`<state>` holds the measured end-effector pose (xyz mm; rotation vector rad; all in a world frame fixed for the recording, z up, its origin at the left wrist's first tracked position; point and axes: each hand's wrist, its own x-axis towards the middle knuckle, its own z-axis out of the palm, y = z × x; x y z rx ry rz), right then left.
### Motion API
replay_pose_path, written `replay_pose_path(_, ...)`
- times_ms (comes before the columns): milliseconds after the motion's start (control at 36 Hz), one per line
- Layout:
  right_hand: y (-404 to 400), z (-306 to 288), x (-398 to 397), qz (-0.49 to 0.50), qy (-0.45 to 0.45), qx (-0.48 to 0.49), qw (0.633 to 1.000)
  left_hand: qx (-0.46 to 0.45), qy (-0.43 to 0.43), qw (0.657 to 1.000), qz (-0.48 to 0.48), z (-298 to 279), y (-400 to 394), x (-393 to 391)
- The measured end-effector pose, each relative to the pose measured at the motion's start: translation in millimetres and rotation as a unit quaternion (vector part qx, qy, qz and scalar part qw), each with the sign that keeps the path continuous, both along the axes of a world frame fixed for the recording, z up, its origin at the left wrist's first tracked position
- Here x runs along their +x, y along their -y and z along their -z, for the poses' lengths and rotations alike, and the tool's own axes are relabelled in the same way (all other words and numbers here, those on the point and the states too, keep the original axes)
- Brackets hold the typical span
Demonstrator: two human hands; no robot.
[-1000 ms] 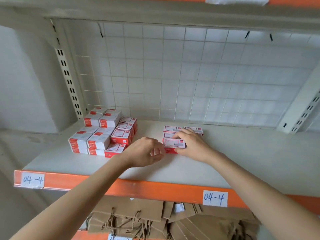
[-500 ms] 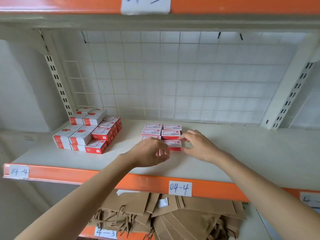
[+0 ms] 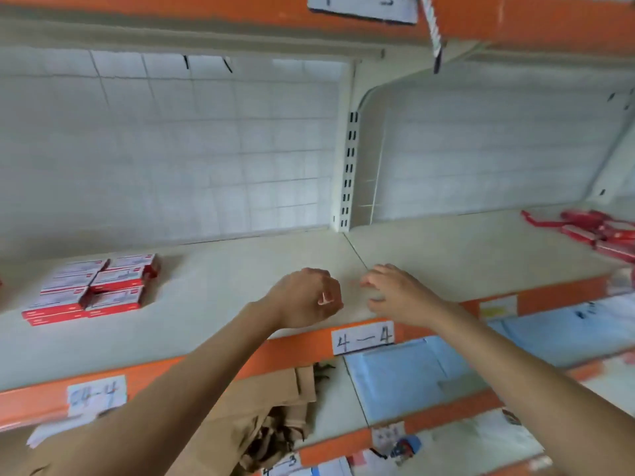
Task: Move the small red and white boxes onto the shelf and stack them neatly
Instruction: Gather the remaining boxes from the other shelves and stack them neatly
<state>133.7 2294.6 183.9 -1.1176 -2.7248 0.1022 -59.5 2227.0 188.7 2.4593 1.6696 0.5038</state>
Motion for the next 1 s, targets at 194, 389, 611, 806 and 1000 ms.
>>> replay_pose_path(194, -17.3, 5.8, 116.1, 0.102, -0.066, -0.031, 0.992, -0.032, -0.005, 0.996, 0.082, 0.3, -52.0, 101.3)
replay_pose_path(389, -30.2, 16.3, 200.9, 0.156, -0.121, -0.04, 0.979, -0.049, -0.018, 0.988, 0.142, -0.8, -110.5, 185.8)
replay_pose_path(611, -84.0, -0.2, 301.9, 0.22, -0.091, -0.02, 0.971, -0.044, -0.04, 0.978, 0.198, -0.6, -191.4, 291.0)
replay_pose_path(806, -155.4, -28.3, 376.9, 0.262, -0.014, -0.011, 0.965, 0.002, -0.038, 0.977, 0.208, -18.3, -265.0, 359.2)
replay_pose_path(1000, -212.4, -27.5, 417.6, 0.266, -0.013, -0.025, 0.963, -0.015, -0.009, 0.977, 0.212, -12.5, -303.4, 407.7)
